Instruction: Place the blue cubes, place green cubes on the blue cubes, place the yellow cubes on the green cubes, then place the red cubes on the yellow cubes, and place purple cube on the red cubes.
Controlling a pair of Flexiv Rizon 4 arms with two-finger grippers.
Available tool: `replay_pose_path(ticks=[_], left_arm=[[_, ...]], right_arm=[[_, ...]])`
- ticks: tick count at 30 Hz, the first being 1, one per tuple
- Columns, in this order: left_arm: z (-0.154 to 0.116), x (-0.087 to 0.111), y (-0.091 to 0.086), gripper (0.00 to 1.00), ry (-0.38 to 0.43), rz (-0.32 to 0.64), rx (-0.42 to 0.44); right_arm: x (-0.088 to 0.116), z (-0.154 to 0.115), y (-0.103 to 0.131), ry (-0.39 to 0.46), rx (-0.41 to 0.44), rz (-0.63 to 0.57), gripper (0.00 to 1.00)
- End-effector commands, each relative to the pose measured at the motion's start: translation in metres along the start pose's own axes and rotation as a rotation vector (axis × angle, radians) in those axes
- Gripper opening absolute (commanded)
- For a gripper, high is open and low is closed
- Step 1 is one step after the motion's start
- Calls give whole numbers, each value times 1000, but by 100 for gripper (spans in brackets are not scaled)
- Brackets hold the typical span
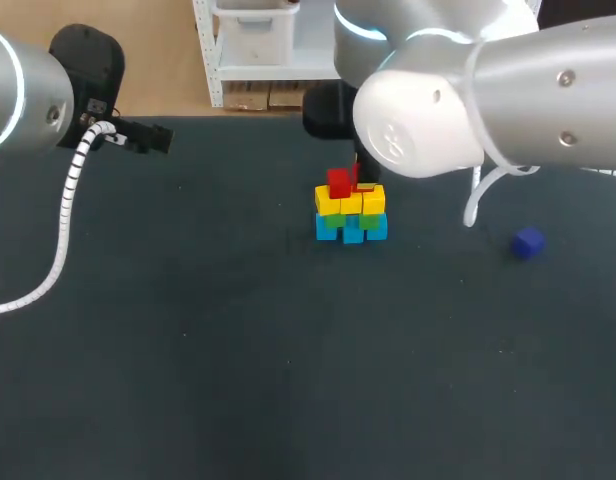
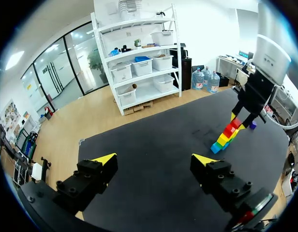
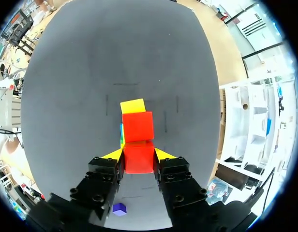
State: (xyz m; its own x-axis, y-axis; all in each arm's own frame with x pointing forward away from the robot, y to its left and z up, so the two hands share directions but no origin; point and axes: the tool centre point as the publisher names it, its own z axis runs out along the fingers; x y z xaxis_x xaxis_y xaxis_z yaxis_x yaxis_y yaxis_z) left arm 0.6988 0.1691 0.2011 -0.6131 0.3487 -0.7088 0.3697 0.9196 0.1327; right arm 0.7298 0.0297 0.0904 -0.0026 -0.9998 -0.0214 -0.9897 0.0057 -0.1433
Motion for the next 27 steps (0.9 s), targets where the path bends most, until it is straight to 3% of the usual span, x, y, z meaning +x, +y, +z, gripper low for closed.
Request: replay_pose_path(ticks=[1, 17, 20, 27], left_arm=[[0, 0, 2, 100, -1, 1, 8], [0, 0, 2, 100, -1, 1, 8], [0, 0, 2, 100, -1, 1, 8], [0, 0, 2, 100, -1, 1, 8]], right_arm=[[0, 1, -2, -2, -6, 0, 0], [-1, 5, 0, -10, -13, -4, 1], [-1, 5, 1, -10, -12, -5, 28], [-2, 6, 1, -7, -9, -8, 31]])
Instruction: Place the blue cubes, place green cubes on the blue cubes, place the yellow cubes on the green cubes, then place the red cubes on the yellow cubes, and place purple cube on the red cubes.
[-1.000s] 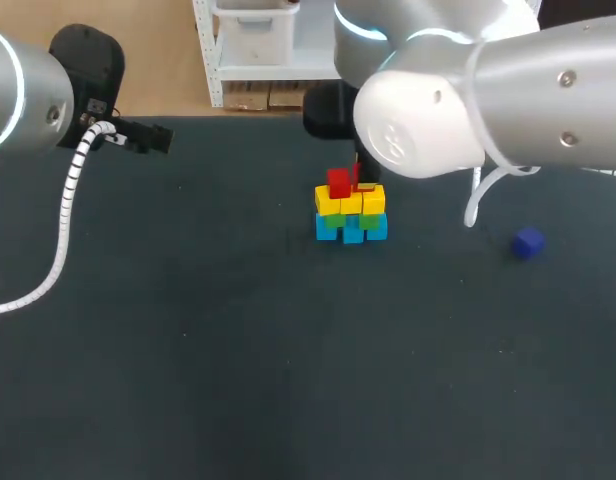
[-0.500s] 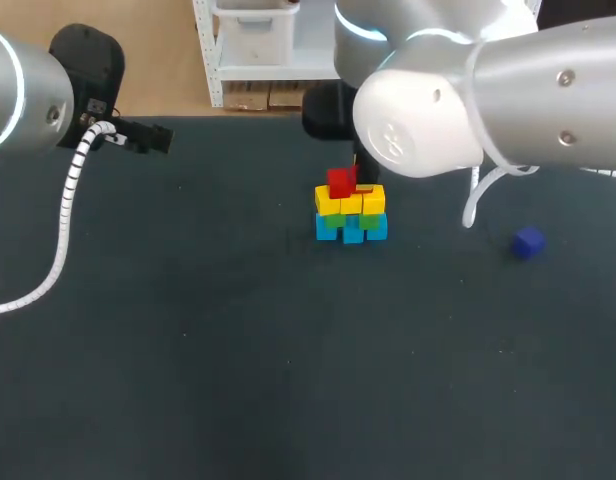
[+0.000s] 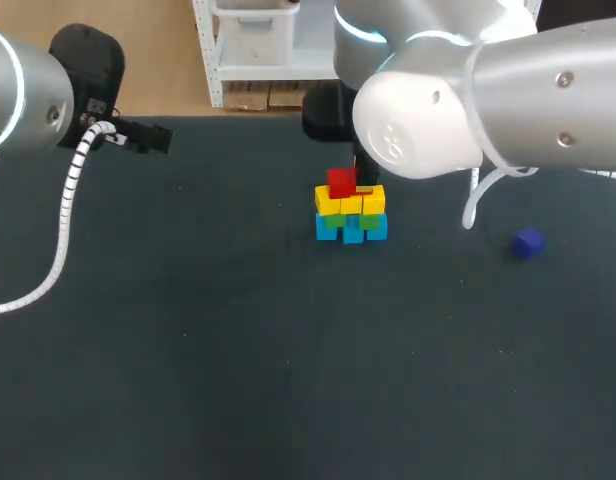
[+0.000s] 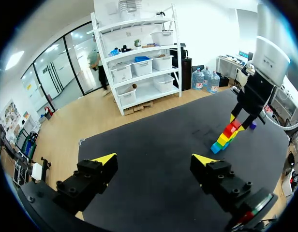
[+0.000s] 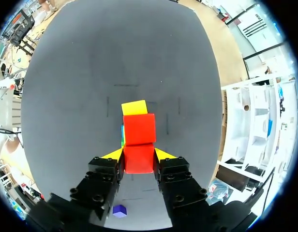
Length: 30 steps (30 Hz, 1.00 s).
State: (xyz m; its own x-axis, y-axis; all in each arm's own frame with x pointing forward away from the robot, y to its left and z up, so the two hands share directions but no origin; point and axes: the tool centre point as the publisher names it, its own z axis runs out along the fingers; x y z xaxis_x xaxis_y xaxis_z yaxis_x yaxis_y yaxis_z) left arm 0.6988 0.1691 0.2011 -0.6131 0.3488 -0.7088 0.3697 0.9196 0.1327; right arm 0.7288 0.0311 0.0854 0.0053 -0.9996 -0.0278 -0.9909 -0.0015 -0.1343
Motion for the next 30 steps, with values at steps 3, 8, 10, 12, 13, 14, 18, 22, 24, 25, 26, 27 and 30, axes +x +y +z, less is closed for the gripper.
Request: replay_pose_path(ticks=[3, 8, 10, 12, 13, 14, 18, 22, 24, 25, 26, 27, 30], left_arm=[[0, 0, 2, 100, -1, 1, 8], [0, 0, 2, 100, -1, 1, 8], [0, 0, 2, 100, -1, 1, 8], [0, 0, 2, 100, -1, 1, 8], [0, 0, 2, 100, -1, 1, 8], [0, 0, 2, 100, -1, 1, 8], [0, 0, 2, 100, -1, 1, 8], [0, 0, 2, 100, -1, 1, 8], [0, 0, 2, 100, -1, 1, 8], [0, 0, 2, 100, -1, 1, 8], [0, 0, 2, 100, -1, 1, 8], [0, 0, 2, 100, -1, 1, 8], [0, 0, 2, 100, -1, 1, 8]], right_arm=[[-1, 2, 0, 3, -2, -2, 36], [-1, 3, 0, 4, -2, -4, 65], [-2, 3, 0, 4, -3, -5, 100], [-2, 3, 0, 2, -3, -5, 100], [-2, 3, 0, 0, -2, -5, 100], [-2, 3, 0, -2, -2, -5, 100], [-1, 1, 0, -7, 2, -2, 100], [6, -9, -3, -26, 27, 23, 100], [13, -19, -4, -39, 42, 36, 100], [18, -23, -5, -50, 47, 45, 100], [23, -28, -6, -58, 55, 54, 100], [30, -32, -7, -65, 63, 64, 100], [48, -44, -8, -86, 72, 81, 100]])
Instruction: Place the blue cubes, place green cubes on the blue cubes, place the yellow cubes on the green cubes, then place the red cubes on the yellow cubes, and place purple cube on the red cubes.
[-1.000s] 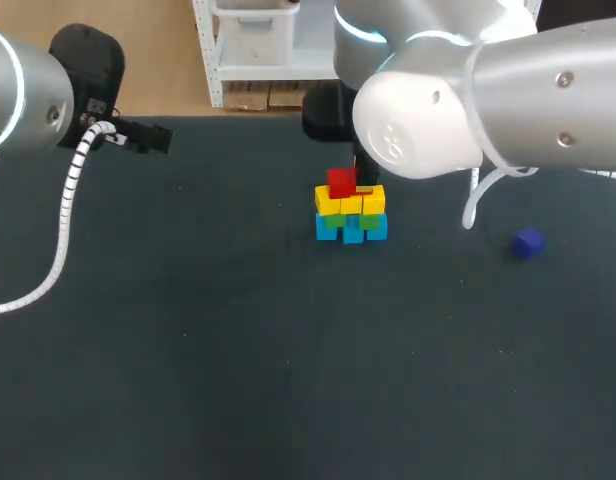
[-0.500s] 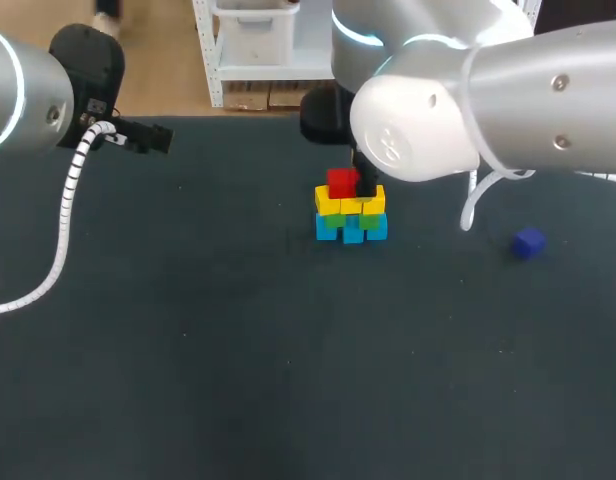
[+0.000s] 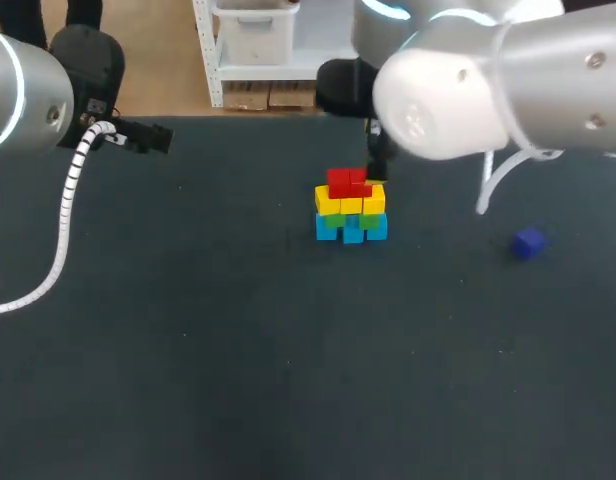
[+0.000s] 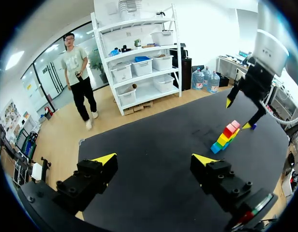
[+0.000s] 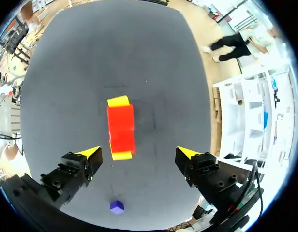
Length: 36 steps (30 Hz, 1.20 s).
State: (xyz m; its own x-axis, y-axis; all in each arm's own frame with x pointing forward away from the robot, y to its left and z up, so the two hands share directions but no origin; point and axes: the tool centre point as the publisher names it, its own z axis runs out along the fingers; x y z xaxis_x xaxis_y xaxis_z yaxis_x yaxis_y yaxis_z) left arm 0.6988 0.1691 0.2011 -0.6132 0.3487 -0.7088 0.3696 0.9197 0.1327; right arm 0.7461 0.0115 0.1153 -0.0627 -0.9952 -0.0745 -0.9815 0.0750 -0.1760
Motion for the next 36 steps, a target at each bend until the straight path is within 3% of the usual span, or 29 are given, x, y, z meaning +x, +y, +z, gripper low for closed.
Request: replay_pose_path(ticks=[1, 10, 25, 36], left_arm=[[0, 0, 2, 100, -1, 2, 8], [0, 0, 2, 100, -1, 2, 8], [0, 0, 2, 100, -1, 2, 8], [0, 0, 2, 100, -1, 2, 8]], right_arm=[[36, -22, 11, -56, 29, 12, 100], [91, -37, 25, -105, 31, 16, 100], [155, 2, 64, -73, -3, -39, 100], [196, 30, 80, 12, -44, -81, 100]])
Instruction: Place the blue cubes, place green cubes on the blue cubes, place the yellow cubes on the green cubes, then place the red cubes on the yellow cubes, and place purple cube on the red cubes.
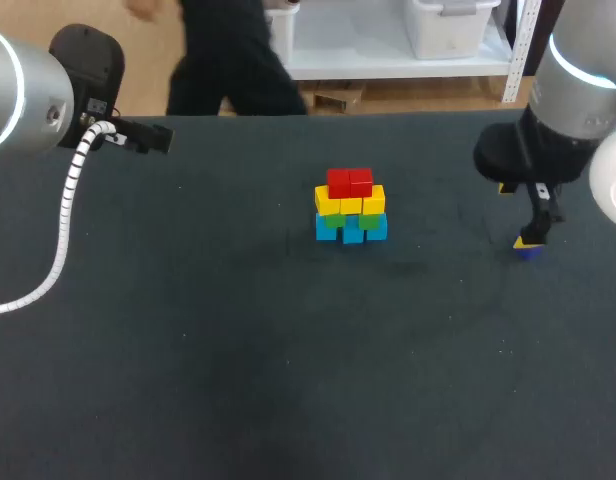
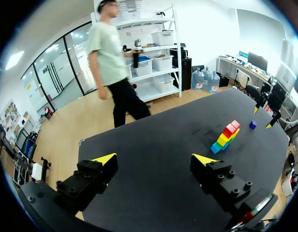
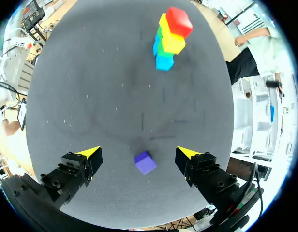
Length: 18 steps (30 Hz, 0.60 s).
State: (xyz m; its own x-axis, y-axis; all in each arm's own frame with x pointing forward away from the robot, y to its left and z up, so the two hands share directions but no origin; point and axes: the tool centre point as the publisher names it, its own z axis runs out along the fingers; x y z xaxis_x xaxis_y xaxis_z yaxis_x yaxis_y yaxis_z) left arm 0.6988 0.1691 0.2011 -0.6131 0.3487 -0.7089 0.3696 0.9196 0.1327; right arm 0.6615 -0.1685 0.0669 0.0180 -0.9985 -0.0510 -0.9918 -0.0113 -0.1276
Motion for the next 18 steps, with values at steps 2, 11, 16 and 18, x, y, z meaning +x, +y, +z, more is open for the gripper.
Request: replay_pose_path(ticks=[2, 11, 16, 18], left_arm=[[0, 0, 2, 100, -1, 1, 8], [0, 0, 2, 100, -1, 1, 8], [0, 0, 2, 100, -1, 1, 8], [0, 0, 2, 100, -1, 1, 8]], right_arm=[[13, 15, 2, 10, 5, 3, 100], [30, 37, -3, 35, -37, 52, 100], [35, 46, -3, 35, -53, 65, 100], [37, 50, -3, 39, -59, 70, 100]])
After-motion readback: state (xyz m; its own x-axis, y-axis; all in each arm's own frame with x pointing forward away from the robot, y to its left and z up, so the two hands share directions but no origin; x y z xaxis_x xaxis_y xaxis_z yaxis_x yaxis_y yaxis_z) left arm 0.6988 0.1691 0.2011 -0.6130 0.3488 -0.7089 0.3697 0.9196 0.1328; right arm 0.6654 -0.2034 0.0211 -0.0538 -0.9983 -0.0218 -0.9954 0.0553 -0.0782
